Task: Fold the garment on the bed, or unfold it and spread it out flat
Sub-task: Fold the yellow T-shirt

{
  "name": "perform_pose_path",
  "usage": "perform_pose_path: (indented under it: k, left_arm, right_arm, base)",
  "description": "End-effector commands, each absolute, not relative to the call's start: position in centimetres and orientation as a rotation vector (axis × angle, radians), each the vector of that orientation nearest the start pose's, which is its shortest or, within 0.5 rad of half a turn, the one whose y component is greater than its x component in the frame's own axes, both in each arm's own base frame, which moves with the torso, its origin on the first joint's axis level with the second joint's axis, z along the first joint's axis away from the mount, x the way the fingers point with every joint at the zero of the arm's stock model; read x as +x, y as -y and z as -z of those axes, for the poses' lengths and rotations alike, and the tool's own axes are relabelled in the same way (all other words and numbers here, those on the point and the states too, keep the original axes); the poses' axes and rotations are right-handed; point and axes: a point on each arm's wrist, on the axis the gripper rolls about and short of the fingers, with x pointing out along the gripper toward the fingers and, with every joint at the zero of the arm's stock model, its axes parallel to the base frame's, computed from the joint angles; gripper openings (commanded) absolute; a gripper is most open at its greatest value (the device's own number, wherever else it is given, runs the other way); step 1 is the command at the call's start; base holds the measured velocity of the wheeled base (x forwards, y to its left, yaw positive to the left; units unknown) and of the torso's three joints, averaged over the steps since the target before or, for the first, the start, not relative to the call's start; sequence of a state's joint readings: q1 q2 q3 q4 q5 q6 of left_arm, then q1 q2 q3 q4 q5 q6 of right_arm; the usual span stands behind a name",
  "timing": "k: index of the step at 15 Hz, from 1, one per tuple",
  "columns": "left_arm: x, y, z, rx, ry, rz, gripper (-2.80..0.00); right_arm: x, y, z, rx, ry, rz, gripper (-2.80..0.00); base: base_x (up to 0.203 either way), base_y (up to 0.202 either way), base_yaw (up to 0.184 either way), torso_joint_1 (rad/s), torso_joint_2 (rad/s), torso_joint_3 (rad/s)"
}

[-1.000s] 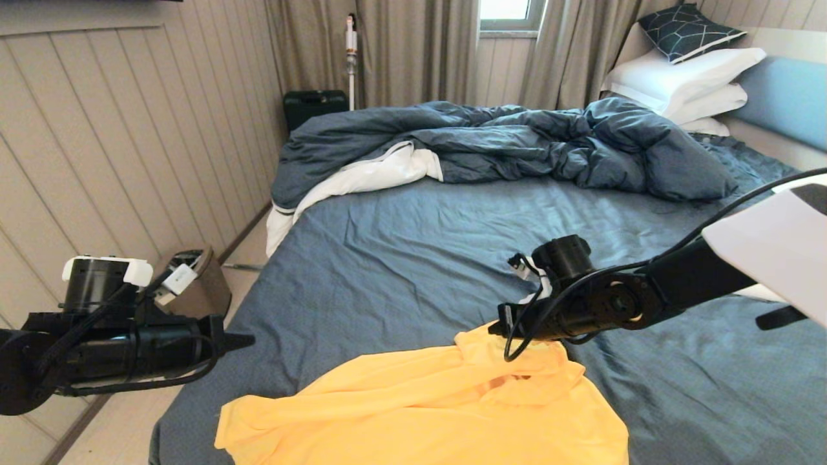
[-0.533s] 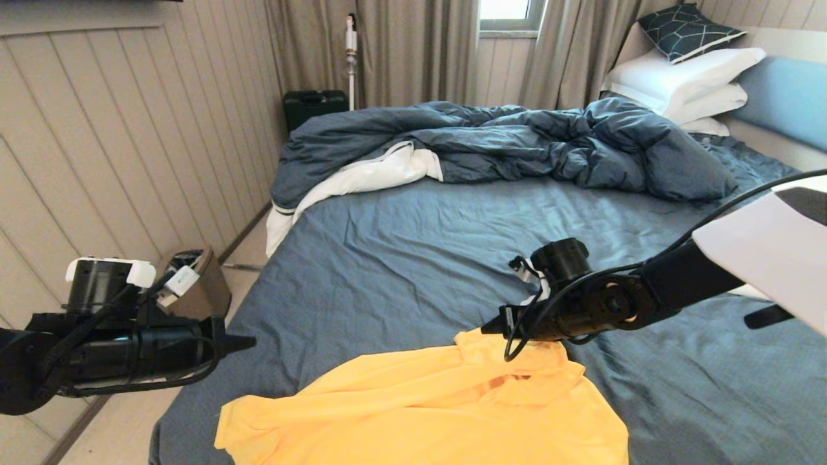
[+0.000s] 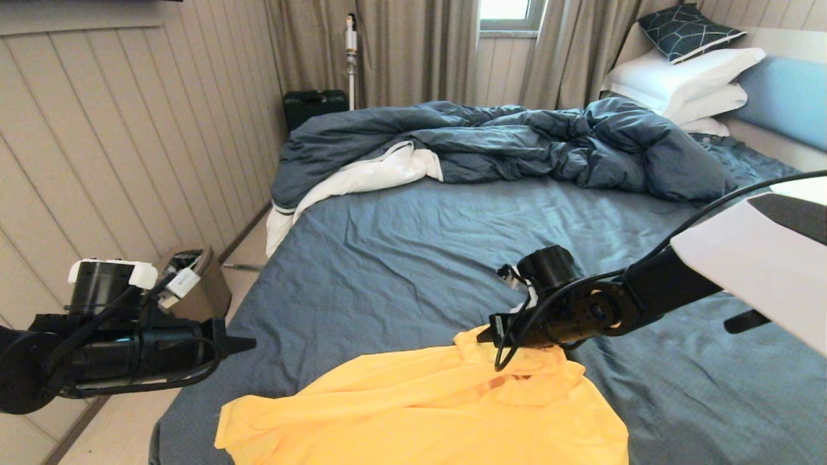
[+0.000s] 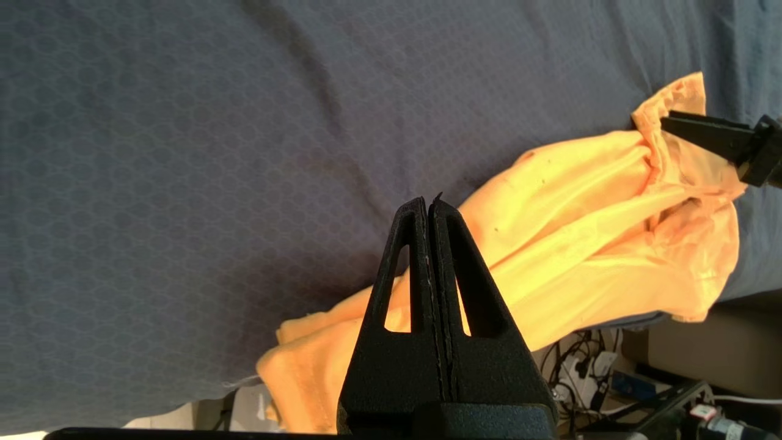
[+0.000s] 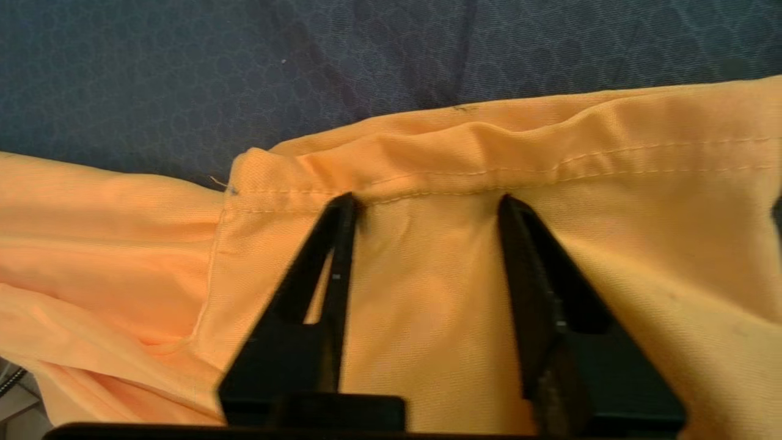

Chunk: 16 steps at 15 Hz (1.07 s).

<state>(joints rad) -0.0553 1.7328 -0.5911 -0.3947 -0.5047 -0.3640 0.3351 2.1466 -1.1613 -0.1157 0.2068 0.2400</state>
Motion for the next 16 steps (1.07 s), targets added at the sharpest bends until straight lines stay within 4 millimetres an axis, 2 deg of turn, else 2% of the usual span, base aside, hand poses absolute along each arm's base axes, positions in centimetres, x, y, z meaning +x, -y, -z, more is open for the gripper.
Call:
perform_pose_path:
  k: [1,6,10,13,16]
  left_arm:
    - [26.2,2.5,-10.0,-0.510,-0.832,0.397,-2.80]
    - [26.1,2.8,-9.8,-0.510,-0.847,0.402,-2.80]
    - [25.7,3.1,-9.8,-0.504,-0.850,0.415,-2.80]
    - [25.4,3.4,-10.0,-0.499,-0.846,0.426,-2.80]
    - [25.0,3.5,-10.3,-0.505,-0.840,0.430,-2.80]
  right_arm:
    - [36.6,-13.1,-6.9,0.166,-0.935,-0.396,-2.80]
    - [36.5,-12.8,-7.6,0.172,-0.914,-0.392,-2.80]
    - [35.4,-12.2,-10.1,0.170,-0.858,-0.379,-2.80]
    - [32.9,-11.9,-12.8,0.167,-0.811,-0.398,-2.80]
    - [28.9,-11.9,-13.0,0.147,-0.844,-0.432,-2.80]
  base:
    - [0.000,0.000,0.000,0.000,0.00,0.000]
    - [0.000,0.000,0.000,0.000,0.00,0.000]
    - [0.000,0.000,0.000,0.000,0.00,0.000]
    - [0.000,0.000,0.000,0.000,0.00,0.000]
    - [0.000,0.000,0.000,0.000,0.00,0.000]
